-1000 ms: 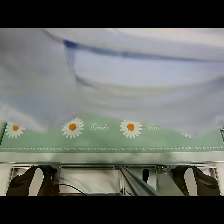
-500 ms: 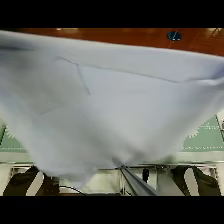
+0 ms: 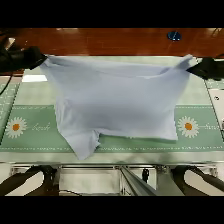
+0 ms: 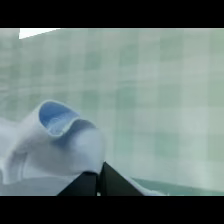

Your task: Fold the shirts.

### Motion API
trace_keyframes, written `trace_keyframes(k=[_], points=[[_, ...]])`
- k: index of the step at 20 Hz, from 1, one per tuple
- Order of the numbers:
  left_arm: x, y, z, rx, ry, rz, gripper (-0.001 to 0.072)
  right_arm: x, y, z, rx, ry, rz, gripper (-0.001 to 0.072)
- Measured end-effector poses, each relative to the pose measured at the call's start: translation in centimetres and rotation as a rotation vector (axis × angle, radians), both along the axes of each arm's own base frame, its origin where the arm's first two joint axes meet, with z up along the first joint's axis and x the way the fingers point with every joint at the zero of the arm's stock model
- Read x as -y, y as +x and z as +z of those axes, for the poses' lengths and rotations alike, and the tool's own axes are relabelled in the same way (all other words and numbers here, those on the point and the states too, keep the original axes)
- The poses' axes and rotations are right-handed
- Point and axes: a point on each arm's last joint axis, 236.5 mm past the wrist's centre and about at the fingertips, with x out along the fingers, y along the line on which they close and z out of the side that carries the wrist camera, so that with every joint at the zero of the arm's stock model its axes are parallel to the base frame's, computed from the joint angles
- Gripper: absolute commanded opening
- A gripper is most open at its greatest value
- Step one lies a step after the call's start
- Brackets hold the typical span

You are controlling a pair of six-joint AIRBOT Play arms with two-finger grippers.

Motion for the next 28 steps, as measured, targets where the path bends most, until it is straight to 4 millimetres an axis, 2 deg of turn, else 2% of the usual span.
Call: trace_keyframes(k=[1,2,3,4,5,7,9,12,14,16,18,20,22,24,28], points=[[0.1,0.8,-1.4,-0.027,-0.027,0.007,0.0017,-0.6,1.6,-1.6,-0.031,0.017,0.005,0.0029],[0.3,1.3,-3.0,-0.061,-0.051,0.010,0.0021,-1.1,3.3,-3.0,-0.060,0.041,0.000,0.0091],[0.5,1.6,-4.4,-0.093,-0.069,0.009,0.0135,-1.7,4.6,-4.6,-0.101,0.066,-0.013,0.0300],[0.7,1.8,-5.4,-0.118,-0.089,0.008,0.0430,-2.0,5.5,-5.8,-0.137,0.090,-0.030,0.0412],[0.6,1.8,-6.3,-0.144,-0.101,0.008,0.0509,-2.1,6.2,-6.8,-0.164,0.112,-0.053,0.0413],[-0.1,1.4,-7.3,-0.191,-0.115,0.004,0.0509,-1.8,6.6,-7.8,-0.216,0.147,-0.085,0.0413],[-2.3,0.2,-8.2,-0.256,-0.095,-0.006,0.0509,-0.4,6.0,-7.6,-0.242,0.153,-0.097,0.0413],[-7.1,-3.9,-10.5,-0.403,-0.066,0.002,0.0508,3.4,2.8,-6.2,-0.269,0.063,-0.105,0.0413],[-9.7,-7.9,-12.8,-0.513,-0.086,0.016,0.0508,6.3,-1.3,-6.5,-0.325,-0.022,-0.145,0.0413],[-11.0,-12.4,-15.5,-0.624,-0.141,0.041,0.0508,8.2,-5.5,-7.5,-0.366,-0.060,-0.220,0.0413],[-10.6,-16.3,-17.8,-0.713,-0.223,0.045,0.0508,8.1,-9.5,-8.8,-0.376,-0.048,-0.278,0.0413],[-9.4,-18.9,-19.3,-0.768,-0.307,0.042,0.0508,6.5,-12.6,-10.1,-0.376,-0.008,-0.298,0.0412],[-7.8,-20.8,-20.5,-0.814,-0.368,0.030,0.0508,4.8,-14.9,-11.3,-0.376,0.032,-0.305,0.0413],[-6.7,-21.8,-21.5,-0.838,-0.392,0.024,0.0507,3.5,-16.7,-12.6,-0.388,0.058,-0.310,0.0413],[-4.8,-22.5,-22.8,-0.859,-0.390,-0.008,0.0507,2.2,-18.4,-14.1,-0.409,0.090,-0.314,0.0412]])
